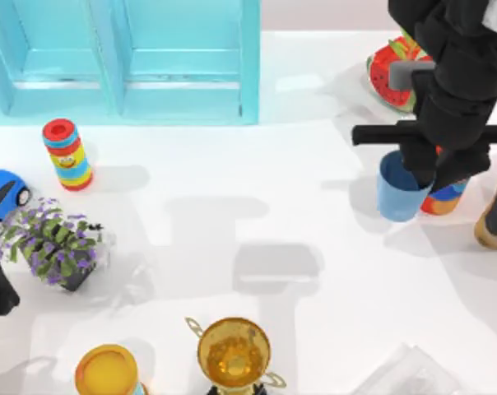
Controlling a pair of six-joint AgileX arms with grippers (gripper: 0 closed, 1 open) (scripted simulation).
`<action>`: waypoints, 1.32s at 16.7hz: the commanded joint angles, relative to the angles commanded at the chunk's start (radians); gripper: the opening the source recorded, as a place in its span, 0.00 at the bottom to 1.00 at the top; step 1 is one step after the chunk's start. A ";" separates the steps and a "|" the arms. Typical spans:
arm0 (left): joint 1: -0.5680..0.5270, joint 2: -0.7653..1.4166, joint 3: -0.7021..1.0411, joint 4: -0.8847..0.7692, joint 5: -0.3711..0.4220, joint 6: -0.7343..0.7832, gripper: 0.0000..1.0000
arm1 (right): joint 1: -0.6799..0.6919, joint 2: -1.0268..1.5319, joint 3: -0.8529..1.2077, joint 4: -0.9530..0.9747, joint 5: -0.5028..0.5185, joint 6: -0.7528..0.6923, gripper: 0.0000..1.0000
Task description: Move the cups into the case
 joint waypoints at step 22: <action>0.000 0.000 0.000 0.000 0.000 0.000 1.00 | -0.951 -0.037 0.116 -0.149 -0.031 -0.954 0.00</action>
